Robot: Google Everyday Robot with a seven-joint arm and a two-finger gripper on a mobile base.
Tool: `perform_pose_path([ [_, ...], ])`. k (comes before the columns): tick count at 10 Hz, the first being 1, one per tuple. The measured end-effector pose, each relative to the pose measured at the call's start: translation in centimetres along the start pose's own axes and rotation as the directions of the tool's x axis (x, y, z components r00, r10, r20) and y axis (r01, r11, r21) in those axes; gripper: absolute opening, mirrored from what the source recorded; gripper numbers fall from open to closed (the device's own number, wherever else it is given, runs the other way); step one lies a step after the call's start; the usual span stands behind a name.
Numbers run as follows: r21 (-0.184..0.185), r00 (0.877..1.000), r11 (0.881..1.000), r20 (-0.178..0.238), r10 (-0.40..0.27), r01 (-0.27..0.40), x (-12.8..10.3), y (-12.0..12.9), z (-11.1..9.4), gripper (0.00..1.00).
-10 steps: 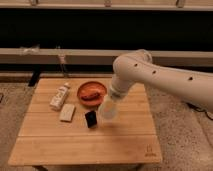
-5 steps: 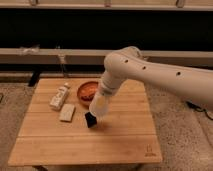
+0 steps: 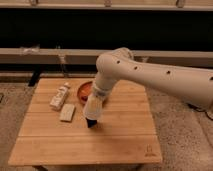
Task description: Place the ceramic cup over the eraser
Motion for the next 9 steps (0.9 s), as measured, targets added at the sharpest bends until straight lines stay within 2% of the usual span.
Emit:
perform_pose_path([
  [4, -0.044, 1.000, 0.999, -0.025, -0.018, 0.017, -0.1, 0.9, 4.0, 0.39],
  [5, -0.055, 0.999, 0.998, -0.029, -0.017, 0.016, 0.0, 1.1, 5.3, 0.52],
  [7, -0.068, 0.999, 0.998, -0.035, -0.021, 0.018, -0.2, 1.3, 6.7, 0.72],
  [8, -0.076, 0.999, 0.997, -0.042, -0.021, 0.018, -0.1, 1.4, 7.5, 0.78],
  [9, -0.085, 0.998, 0.996, -0.049, -0.026, 0.021, -0.1, 1.6, 8.6, 0.80],
])
